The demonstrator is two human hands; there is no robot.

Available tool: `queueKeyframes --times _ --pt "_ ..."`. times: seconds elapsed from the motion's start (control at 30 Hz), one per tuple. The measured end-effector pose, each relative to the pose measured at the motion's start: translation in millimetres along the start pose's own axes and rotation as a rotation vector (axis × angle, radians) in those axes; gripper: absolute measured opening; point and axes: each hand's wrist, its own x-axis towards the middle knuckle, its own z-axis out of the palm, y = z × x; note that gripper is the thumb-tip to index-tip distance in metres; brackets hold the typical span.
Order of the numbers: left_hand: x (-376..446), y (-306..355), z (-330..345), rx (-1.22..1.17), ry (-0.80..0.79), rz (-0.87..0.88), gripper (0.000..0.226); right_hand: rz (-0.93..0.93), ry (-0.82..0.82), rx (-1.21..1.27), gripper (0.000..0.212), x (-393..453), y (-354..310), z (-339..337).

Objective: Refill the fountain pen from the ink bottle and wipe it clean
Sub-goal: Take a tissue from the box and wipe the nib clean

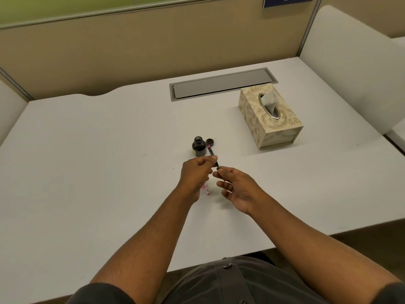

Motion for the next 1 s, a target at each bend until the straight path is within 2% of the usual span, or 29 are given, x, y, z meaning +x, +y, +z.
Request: queueKeyframes --times 0.33,0.57,0.7,1.0 --pt "-9 -7 15 -0.032 -0.007 -0.009 0.009 -0.023 -0.015 -0.070 0.017 -12 5 -21" --pt "3 1 25 -0.019 0.007 0.005 0.018 -0.037 0.063 -0.240 0.022 -2 -13 -36" --pt "9 6 33 -0.009 0.029 -0.026 0.020 -0.154 0.137 -0.395 0.017 8 -37 -48" --pt "26 13 54 -0.032 0.062 -0.064 0.021 -0.480 0.340 -0.410 0.012 57 -122 -75"
